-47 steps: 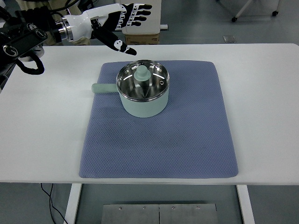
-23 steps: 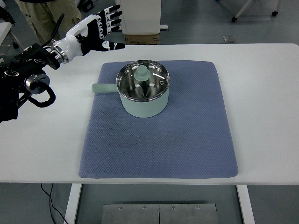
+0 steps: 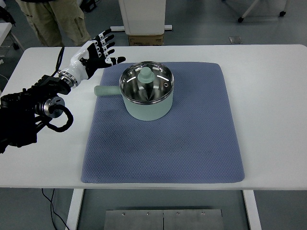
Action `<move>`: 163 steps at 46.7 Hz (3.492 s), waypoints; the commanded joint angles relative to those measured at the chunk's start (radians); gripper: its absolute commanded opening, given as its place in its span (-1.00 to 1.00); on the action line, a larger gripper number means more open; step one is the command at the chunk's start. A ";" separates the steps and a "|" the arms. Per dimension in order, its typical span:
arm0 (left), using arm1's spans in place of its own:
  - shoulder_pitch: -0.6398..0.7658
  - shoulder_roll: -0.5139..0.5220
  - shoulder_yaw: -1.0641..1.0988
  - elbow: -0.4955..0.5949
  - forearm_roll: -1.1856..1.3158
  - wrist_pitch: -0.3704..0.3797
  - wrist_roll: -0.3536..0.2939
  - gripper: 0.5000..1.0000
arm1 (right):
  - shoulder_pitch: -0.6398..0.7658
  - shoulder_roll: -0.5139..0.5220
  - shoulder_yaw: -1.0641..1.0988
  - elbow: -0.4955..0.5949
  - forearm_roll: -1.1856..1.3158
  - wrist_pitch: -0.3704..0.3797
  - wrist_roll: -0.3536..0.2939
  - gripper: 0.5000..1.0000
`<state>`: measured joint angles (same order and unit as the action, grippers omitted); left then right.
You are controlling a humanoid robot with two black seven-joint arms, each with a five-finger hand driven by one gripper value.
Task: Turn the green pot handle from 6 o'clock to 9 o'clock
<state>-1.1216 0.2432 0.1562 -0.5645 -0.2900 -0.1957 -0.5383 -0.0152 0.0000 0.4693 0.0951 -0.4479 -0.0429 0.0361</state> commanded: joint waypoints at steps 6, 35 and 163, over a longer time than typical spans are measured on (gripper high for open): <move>0.017 -0.010 -0.061 -0.002 0.000 0.005 0.001 1.00 | 0.000 0.000 0.000 0.000 0.000 0.000 0.001 1.00; 0.052 0.010 -0.096 -0.002 0.005 -0.008 0.003 1.00 | 0.000 0.000 0.000 0.000 0.000 0.000 0.001 1.00; 0.227 -0.008 -0.521 0.000 0.003 -0.070 0.003 1.00 | 0.000 0.000 0.000 0.005 0.000 0.003 -0.002 1.00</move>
<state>-0.8952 0.2350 -0.3652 -0.5646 -0.2868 -0.2655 -0.5353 -0.0154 0.0000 0.4694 0.0998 -0.4479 -0.0400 0.0337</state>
